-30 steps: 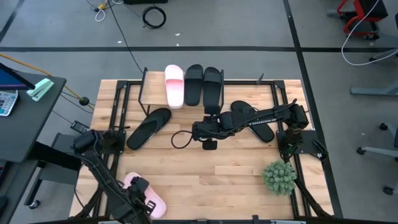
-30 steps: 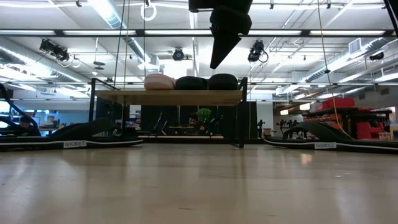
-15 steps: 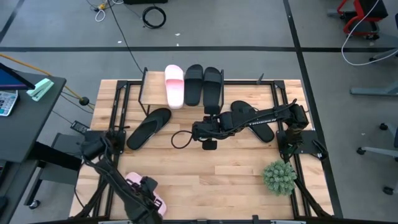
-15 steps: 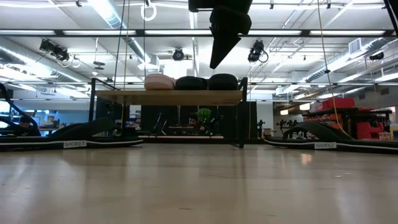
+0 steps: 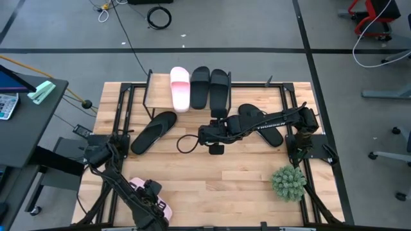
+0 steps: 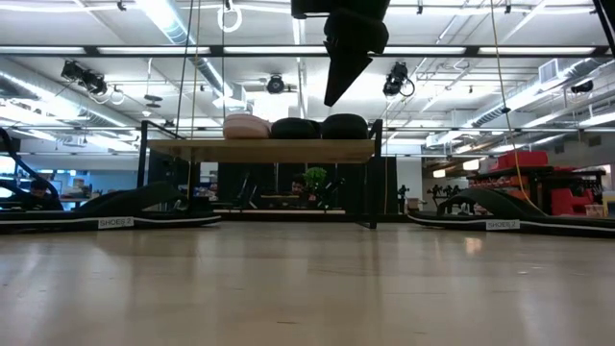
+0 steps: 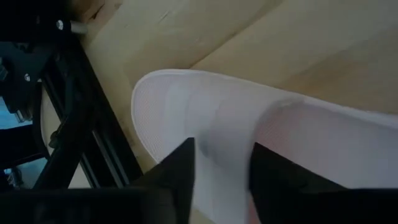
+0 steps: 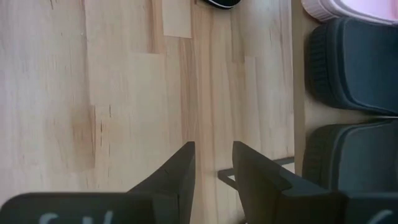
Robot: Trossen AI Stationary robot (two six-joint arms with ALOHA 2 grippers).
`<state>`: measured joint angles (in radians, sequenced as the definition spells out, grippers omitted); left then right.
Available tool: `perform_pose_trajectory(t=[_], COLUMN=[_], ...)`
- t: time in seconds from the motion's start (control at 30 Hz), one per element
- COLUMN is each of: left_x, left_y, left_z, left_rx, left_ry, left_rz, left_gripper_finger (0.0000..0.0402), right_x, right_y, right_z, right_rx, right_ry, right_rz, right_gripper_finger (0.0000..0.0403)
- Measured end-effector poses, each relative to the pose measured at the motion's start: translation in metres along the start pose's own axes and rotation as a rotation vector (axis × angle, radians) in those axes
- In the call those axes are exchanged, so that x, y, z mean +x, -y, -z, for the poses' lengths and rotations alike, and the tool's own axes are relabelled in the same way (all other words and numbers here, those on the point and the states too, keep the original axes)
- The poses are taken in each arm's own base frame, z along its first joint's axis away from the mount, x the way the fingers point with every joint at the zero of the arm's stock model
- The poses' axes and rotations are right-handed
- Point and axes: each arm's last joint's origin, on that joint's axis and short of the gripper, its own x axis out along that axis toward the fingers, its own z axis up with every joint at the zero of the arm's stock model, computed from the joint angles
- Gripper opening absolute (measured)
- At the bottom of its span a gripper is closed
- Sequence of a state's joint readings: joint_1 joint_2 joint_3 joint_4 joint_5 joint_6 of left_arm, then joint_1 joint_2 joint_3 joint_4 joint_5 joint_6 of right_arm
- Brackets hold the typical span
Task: Pick and place slides into the shelf
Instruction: Put the pink slipper on the shelf
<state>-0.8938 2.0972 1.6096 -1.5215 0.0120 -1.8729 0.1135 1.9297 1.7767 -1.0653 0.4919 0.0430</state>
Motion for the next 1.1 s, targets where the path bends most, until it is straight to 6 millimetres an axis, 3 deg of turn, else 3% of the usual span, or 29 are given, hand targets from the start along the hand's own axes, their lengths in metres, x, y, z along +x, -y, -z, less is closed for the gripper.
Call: perform_pose_trajectory(t=[0.2,0.4,0.57,0.9,1.1], left_x=[0.0,-0.017,-0.047,-0.07,-0.084], left_y=[0.0,0.006,0.006,-0.005,-0.022], left_z=[0.0,-0.008,-0.025,-0.083,-0.141], left_rx=[0.0,0.027,0.138,0.42,0.468], left_ry=[-0.001,-0.024,0.109,0.388,0.71], left_rz=[-0.003,0.073,0.158,0.184,0.057], left_gripper_finger=[0.0019,0.0024,0.0013,0.0012,0.0012], right_x=[0.0,-0.006,-0.017,-0.05,-0.069], right_y=[0.0,-0.008,-0.022,-0.074,-0.101], right_z=[0.001,0.014,0.027,0.042,0.054], right_rx=[0.003,-0.044,-0.002,-0.049,-0.077], right_ry=[-0.007,-0.121,-0.214,-0.192,-0.164], right_rz=[0.0,0.002,0.015,-0.005,-0.015], right_gripper_finger=[0.0113,0.0113,0.0113,0.0113,0.0113])
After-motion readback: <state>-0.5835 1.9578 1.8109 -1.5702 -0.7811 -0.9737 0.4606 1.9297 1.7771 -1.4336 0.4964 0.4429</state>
